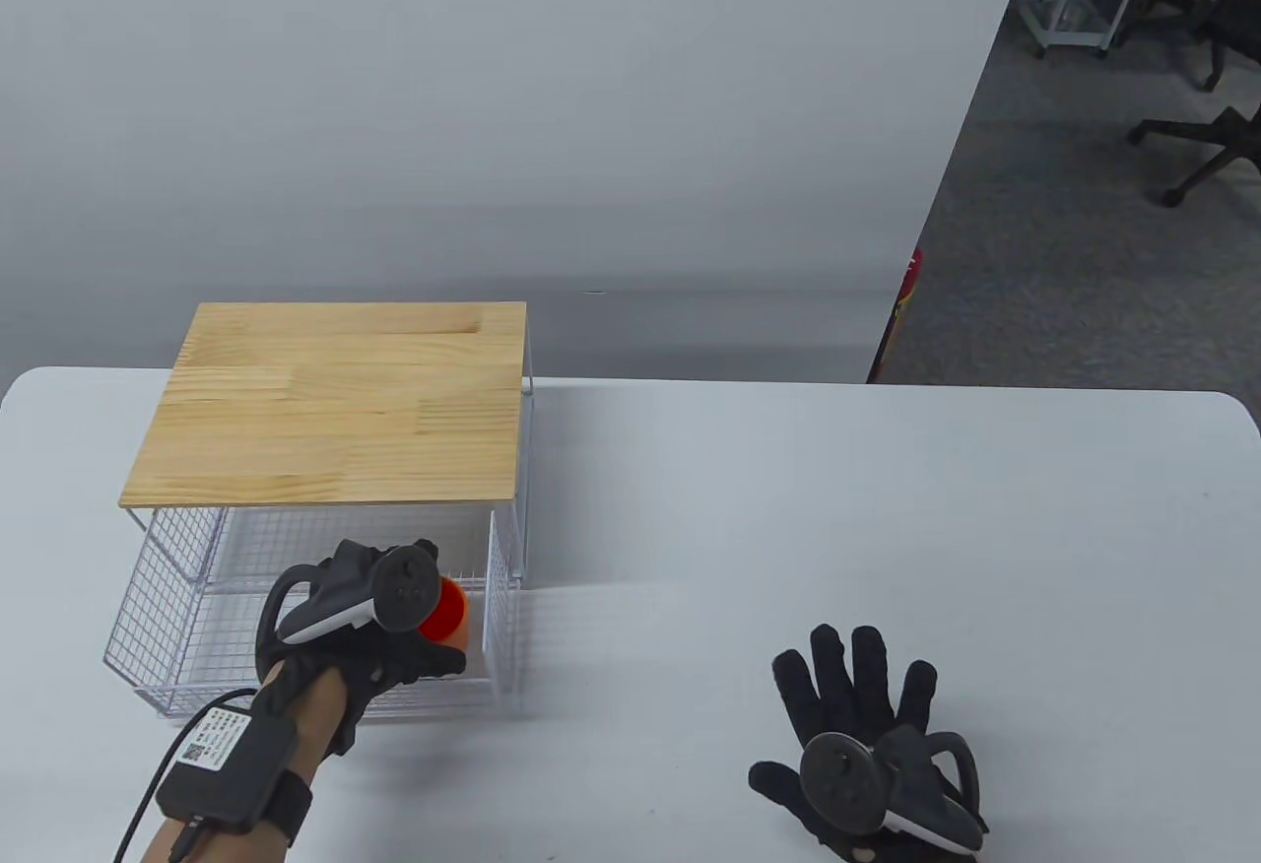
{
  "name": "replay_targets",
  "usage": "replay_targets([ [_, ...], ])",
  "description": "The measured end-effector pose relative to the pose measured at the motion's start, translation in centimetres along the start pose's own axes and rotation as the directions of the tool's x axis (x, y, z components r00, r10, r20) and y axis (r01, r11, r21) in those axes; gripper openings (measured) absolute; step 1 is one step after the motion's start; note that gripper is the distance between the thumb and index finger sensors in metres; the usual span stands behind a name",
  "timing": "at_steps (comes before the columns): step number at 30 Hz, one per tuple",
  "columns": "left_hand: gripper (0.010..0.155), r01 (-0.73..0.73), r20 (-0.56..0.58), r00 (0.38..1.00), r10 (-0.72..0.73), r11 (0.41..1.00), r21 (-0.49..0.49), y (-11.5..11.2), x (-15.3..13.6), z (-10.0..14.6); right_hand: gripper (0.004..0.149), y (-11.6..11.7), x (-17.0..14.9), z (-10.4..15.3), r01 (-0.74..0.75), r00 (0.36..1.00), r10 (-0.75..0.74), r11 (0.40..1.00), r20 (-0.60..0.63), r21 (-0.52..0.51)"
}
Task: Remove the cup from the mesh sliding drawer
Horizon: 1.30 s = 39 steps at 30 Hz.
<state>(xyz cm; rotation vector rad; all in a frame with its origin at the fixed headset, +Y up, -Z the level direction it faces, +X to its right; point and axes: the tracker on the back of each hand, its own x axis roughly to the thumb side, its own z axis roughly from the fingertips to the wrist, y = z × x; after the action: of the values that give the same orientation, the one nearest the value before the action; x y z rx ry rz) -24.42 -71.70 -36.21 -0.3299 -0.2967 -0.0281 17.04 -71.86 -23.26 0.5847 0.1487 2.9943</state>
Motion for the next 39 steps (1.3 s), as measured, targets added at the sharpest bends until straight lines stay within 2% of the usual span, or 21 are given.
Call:
replay_targets([
  [8, 0.111, 0.011, -0.007, 1.000, -0.011, 1.000, -0.004, -0.1, 0.0, -0.3, 0.091, 0.0, -0.1, 0.0, 0.007, 1.000, -0.007, 1.000, -0.004, 0.003],
  [10, 0.113, 0.017, 0.004, 1.000, -0.017, 1.000, 0.021, 0.1, 0.1, -0.3, 0.091, 0.0, -0.1, 0.0, 0.006, 1.000, -0.006, 1.000, -0.005, 0.005],
  [18, 0.099, 0.020, 0.044, 0.999, -0.023, 0.996, 0.082, 1.0, 0.5, 0.7, 0.091, 0.1, -0.1, -0.1, 0.006, 1.000, -0.006, 1.000, -0.006, 0.012],
  [20, 0.101, 0.006, 0.056, 0.998, -0.012, 0.994, 0.111, 1.4, 0.5, 1.1, 0.091, 0.1, -0.1, 0.0, 0.007, 1.000, -0.007, 1.000, -0.006, 0.009],
  [21, 0.098, 0.005, 0.065, 0.998, -0.013, 0.991, 0.132, 1.7, 0.6, 1.4, 0.091, 0.1, -0.1, 0.0, 0.008, 1.000, -0.008, 1.000, -0.006, 0.008],
  [23, 0.100, 0.027, 0.074, 0.996, -0.041, 0.983, 0.180, 2.2, 1.0, 2.0, 0.091, 0.1, -0.1, 0.0, 0.009, 1.000, -0.009, 1.000, -0.006, 0.007],
  [31, 0.105, 0.059, 0.109, 0.990, -0.090, 0.965, 0.256, 5.2, 2.0, 4.4, 0.091, 0.1, -0.1, 0.0, 0.006, 1.000, -0.006, 1.000, -0.006, 0.009],
  [39, 0.106, 0.109, 0.129, 0.978, -0.162, 0.933, 0.343, 9.7, 3.6, 7.3, 0.091, 0.1, -0.2, 0.0, 0.009, 1.000, -0.009, 1.000, -0.012, -0.001],
])
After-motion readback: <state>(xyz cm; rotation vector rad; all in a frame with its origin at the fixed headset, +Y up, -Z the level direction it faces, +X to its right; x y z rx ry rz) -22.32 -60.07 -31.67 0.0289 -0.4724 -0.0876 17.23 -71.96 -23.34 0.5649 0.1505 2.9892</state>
